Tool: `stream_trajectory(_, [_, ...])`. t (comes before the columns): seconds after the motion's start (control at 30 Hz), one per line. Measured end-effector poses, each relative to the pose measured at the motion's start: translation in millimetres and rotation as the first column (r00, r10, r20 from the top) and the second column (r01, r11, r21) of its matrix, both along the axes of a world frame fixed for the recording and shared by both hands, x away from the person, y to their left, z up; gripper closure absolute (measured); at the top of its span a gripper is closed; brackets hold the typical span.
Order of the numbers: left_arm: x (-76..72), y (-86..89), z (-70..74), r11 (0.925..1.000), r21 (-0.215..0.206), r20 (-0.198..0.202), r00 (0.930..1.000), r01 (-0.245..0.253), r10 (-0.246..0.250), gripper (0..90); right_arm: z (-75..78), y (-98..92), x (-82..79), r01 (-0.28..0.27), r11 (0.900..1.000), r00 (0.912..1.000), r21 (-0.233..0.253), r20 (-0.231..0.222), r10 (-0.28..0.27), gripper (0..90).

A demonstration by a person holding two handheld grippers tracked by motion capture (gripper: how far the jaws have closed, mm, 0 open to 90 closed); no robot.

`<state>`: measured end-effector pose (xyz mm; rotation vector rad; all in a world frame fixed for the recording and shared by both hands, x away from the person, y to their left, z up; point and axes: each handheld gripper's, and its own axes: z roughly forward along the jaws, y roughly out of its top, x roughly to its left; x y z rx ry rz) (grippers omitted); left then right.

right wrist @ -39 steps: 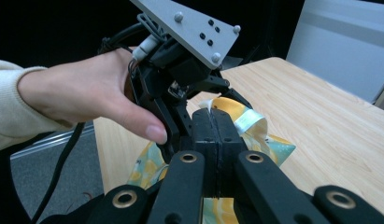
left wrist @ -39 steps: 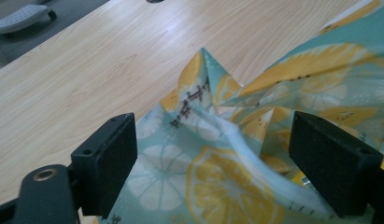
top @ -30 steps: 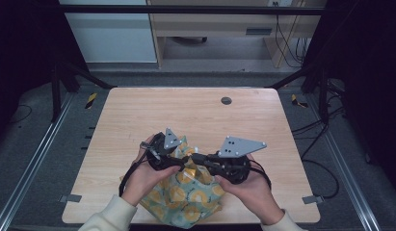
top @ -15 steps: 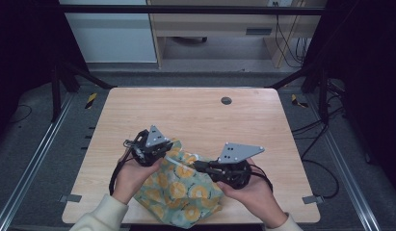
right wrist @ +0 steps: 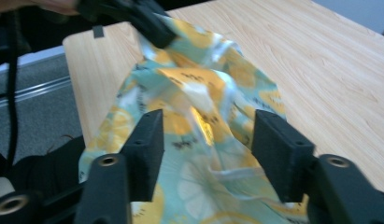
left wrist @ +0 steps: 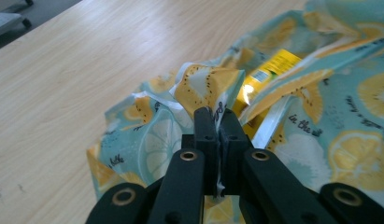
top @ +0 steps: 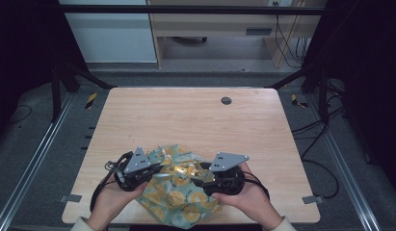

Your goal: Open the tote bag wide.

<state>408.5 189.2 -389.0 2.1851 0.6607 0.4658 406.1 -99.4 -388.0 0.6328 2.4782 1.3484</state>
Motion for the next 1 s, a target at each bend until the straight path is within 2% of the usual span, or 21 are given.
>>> stream_trajectory(0.03, [-7.2, 3.4, -1.6, 0.9999, -0.007, -0.003, 0.9999, 0.011, -0.011, 89.1, -3.0, -1.5, -0.7, 0.009, 1.000, 0.9999, -0.005, -0.007, -0.009, 37.8])
stream_trajectory(0.13, [-13.1, 5.7, -3.1, 0.9997, -0.012, -0.005, 0.9998, 0.021, -0.021, 89.2, -6.8, -2.8, -1.5, 0.012, 1.000, 0.9999, -0.012, -0.006, -0.012, 32.9])
stream_trajectory(0.3, [-26.1, 11.7, -13.0, 0.9988, 0.011, -0.018, 0.9987, 0.047, -0.047, 89.3, -20.3, -8.5, -2.7, 0.038, 0.997, 0.9991, -0.063, -0.014, -0.039, 26.3])
stream_trajectory(0.57, [-29.9, 14.5, -26.9, 0.9968, 0.008, -0.051, 0.9956, 0.079, -0.079, 89.3, -32.9, -13.9, -1.5, 0.041, 0.997, 0.9975, -0.068, -0.056, -0.045, 24.2])
stream_trajectory(0.6, [-30.1, 14.1, -27.9, 0.9964, 0.011, -0.051, 0.9952, 0.084, -0.083, 89.3, -34.2, -13.7, -1.6, 0.043, 0.996, 0.9969, -0.072, -0.063, -0.047, 25.4])
stream_trajectory(0.67, [-30.5, 12.7, -30.9, 0.9953, 0.009, -0.059, 0.9936, 0.096, -0.096, 89.3, -35.7, -13.8, -1.5, 0.033, 0.997, 0.9970, -0.077, -0.067, -0.038, 33.6])
stream_trajectory(0.7, [-30.7, 11.9, -32.4, 0.9950, 0.010, -0.062, 0.9932, 0.100, -0.099, 89.3, -35.7, -13.8, -1.5, 0.033, 0.997, 0.9970, -0.077, -0.067, -0.038, 33.6])
stream_trajectory(0.77, [-30.0, 9.0, -37.5, 0.9927, 0.015, -0.076, 0.9901, 0.119, -0.118, 89.3, -37.3, -14.7, -1.3, 0.023, 0.995, 0.9970, -0.096, -0.071, -0.030, 44.8])
stream_trajectory(0.8, [-30.0, 9.0, -37.5, 0.9927, 0.015, -0.076, 0.9901, 0.119, -0.118, 89.3, -37.3, -14.7, -1.3, 0.023, 0.995, 0.9970, -0.096, -0.071, -0.030, 44.8])
stream_trajectory(0.93, [-27.7, 2.6, -50.2, 0.9885, 0.052, -0.101, 0.9855, 0.142, -0.137, 89.2, -45.0, -15.9, 0.2, -0.008, 0.994, 0.9942, -0.109, -0.107, -0.004, 65.6])
stream_trajectory(1.0, [-26.8, -0.4, -57.8, 0.9857, 0.074, -0.110, 0.9837, 0.151, -0.143, 89.3, -48.1, -16.6, -0.2, -0.014, 0.993, 0.9940, -0.120, -0.109, 0.001, 70.5])
